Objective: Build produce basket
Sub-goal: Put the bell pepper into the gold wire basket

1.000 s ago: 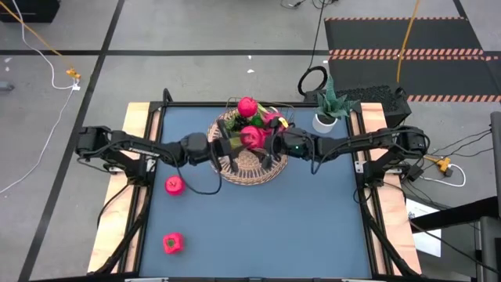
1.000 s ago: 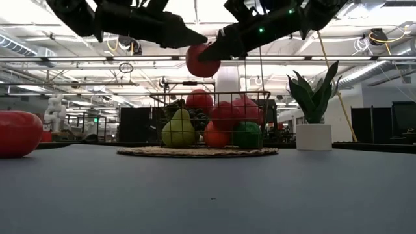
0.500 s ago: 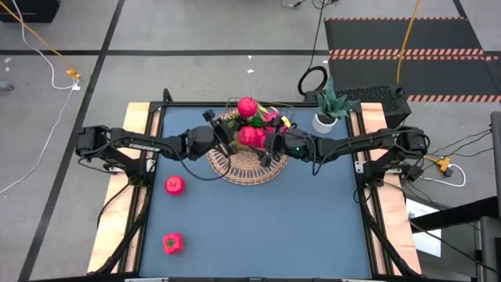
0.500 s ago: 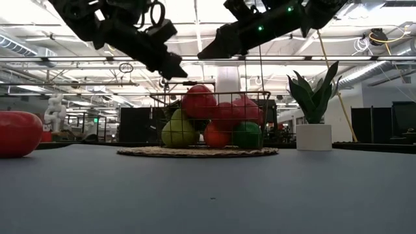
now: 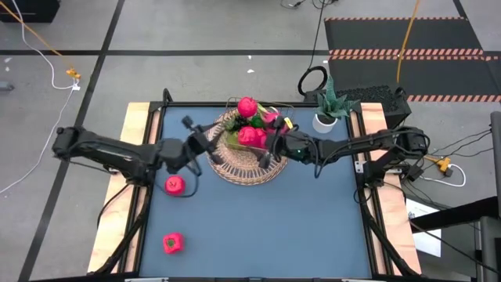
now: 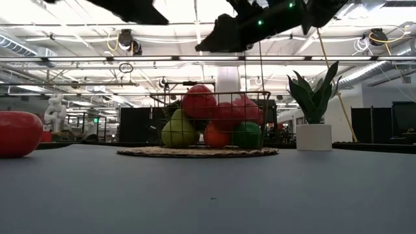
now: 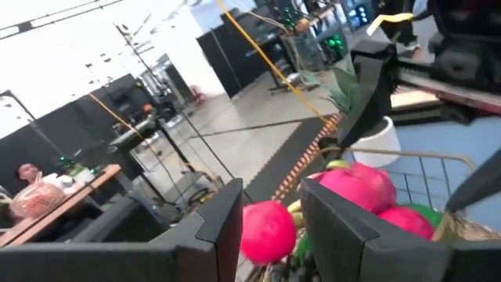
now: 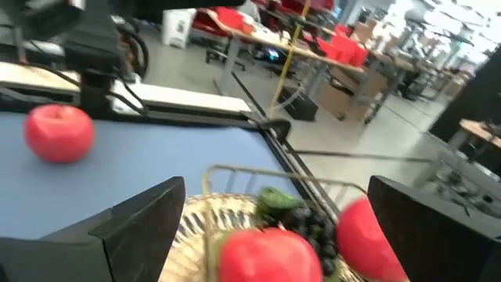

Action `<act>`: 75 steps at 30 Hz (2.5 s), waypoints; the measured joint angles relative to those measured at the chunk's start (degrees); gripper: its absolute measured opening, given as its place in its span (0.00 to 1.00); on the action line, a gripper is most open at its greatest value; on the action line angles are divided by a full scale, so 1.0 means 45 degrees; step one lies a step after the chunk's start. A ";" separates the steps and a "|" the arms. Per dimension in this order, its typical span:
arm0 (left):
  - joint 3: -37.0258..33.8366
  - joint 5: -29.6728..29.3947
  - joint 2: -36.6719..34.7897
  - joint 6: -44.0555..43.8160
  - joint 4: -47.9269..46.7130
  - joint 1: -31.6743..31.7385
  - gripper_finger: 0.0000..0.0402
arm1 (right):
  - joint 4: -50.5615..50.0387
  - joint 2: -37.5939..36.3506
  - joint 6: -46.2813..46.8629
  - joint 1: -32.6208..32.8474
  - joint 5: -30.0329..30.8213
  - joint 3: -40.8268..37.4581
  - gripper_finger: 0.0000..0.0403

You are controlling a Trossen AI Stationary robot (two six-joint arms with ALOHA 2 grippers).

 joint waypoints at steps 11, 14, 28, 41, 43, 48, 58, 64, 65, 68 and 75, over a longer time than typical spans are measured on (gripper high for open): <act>-0.0003 -0.0317 -0.3469 -0.2789 -0.3695 -0.1346 0.33 | 0.2317 0.0005 0.1123 0.0691 -0.3670 -0.0005 0.98; -0.0003 -0.0318 -0.3841 -0.3508 -0.4650 -0.1255 0.33 | 0.2265 0.0005 0.2030 0.0654 -0.3643 -0.0005 0.98; -0.0003 -0.0300 -0.3946 -0.4435 -0.4987 -0.0783 0.33 | 0.2897 0.1690 0.2526 0.0799 -0.2364 0.0817 0.98; -0.0003 -0.0288 -0.3947 -0.5509 -0.6163 -0.0840 0.33 | 0.0725 0.5822 -0.0004 0.1500 -0.2305 0.5934 0.98; -0.0003 -0.0285 -0.3946 -0.5773 -0.6858 -0.0841 0.33 | 0.0014 0.6437 0.0082 0.1326 -0.2358 0.7046 0.98; -0.0003 -0.0285 -0.3946 -0.6387 -0.7681 -0.0836 0.33 | -0.0136 0.8692 0.1283 0.1106 -0.4193 0.9305 0.98; -0.0003 -0.0295 -0.5115 -0.8098 -0.9960 -0.1186 0.33 | -0.0449 1.3734 0.0663 0.1391 -0.6364 1.5373 0.98; -0.0003 -0.0285 -0.5964 -1.0539 -1.2191 -0.1186 0.33 | -0.1802 1.5654 0.0696 0.1320 -0.6288 1.7872 0.98; -0.0003 -0.0284 -0.6022 -1.0825 -1.2411 -0.1186 0.33 | -0.1695 1.5757 0.0707 0.1285 -0.6276 1.7876 0.98; -0.0003 -0.0234 -0.6046 -1.1328 -1.2566 -0.1186 0.33 | -0.1623 1.5854 0.1044 0.1076 -0.6278 1.7850 0.99; -0.0003 -0.0127 -0.5837 -1.1374 -1.2371 -0.1191 0.33 | -0.2081 1.5871 0.2136 0.0541 -0.6684 1.7864 0.99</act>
